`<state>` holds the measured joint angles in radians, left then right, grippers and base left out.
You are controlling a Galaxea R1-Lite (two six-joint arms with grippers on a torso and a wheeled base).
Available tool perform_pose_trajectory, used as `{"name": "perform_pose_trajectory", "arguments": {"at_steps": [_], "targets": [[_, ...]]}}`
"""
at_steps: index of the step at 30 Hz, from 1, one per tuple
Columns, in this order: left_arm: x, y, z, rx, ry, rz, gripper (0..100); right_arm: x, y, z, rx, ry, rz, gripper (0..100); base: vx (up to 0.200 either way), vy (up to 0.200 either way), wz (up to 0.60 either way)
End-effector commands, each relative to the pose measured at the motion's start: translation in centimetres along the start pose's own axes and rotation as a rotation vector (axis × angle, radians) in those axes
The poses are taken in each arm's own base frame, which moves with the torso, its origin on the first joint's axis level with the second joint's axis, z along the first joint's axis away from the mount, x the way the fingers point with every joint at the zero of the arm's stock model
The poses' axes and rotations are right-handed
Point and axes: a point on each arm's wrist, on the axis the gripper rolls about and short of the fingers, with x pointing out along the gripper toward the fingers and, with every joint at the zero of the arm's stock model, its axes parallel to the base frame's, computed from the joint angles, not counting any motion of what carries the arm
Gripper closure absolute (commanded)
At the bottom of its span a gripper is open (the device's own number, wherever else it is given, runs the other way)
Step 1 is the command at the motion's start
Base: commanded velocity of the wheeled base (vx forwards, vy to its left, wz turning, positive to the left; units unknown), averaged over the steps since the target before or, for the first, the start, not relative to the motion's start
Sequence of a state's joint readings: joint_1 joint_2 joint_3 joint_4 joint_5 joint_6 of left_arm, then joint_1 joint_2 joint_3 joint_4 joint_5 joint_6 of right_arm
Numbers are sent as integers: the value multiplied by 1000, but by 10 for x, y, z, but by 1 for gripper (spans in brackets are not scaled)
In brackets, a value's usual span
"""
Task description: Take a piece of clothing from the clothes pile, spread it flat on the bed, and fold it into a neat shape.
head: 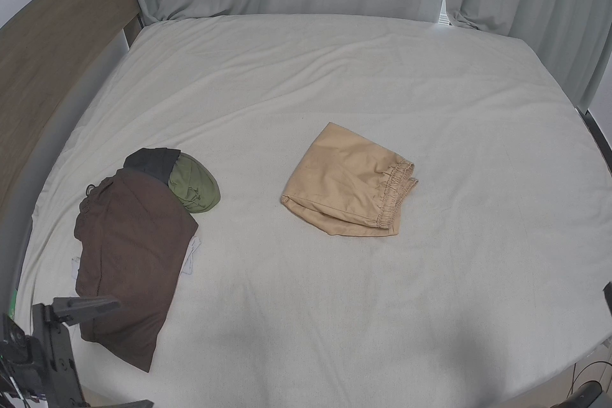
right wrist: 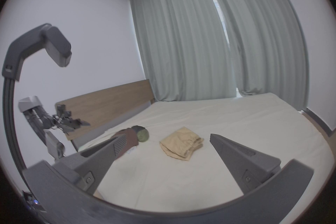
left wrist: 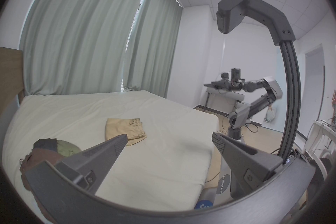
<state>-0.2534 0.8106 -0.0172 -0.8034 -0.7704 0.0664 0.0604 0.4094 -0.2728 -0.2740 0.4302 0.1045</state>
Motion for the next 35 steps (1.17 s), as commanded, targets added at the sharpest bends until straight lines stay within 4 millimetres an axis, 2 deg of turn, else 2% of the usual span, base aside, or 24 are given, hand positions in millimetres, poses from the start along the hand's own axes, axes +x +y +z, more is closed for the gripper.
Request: {"name": "perform_pose_trajectory", "arguments": {"at_steps": [1,3,6,10,12,20,23,35], "targets": [[-59,-63,-29,17,-156,326,0,-42,4,-98,-45,47,-367,0,0,0,0],[-62,-70,-44,9,-139,389,0,-43,3,-98,-57,45,-427,0,0,0,0],[-62,-69,-50,15,-96,438,0,-44,0,-100,-92,67,-525,0,0,0,0],[-63,-66,-60,-50,-16,598,0,-44,0,-105,-64,116,-519,0,0,0,0],[-64,-65,-60,-54,-24,625,0,-45,0,-105,-63,114,-519,0,0,0,0],[-69,-60,-59,-57,-39,958,0,-44,1,-104,-73,111,-500,0,0,0,0],[-72,-59,-68,-80,63,1081,0,-44,1,-104,-73,112,-495,0,0,0,0],[-71,-59,-66,-69,36,1040,0,-44,1,-104,-83,115,-481,0,0,0,0]]}}
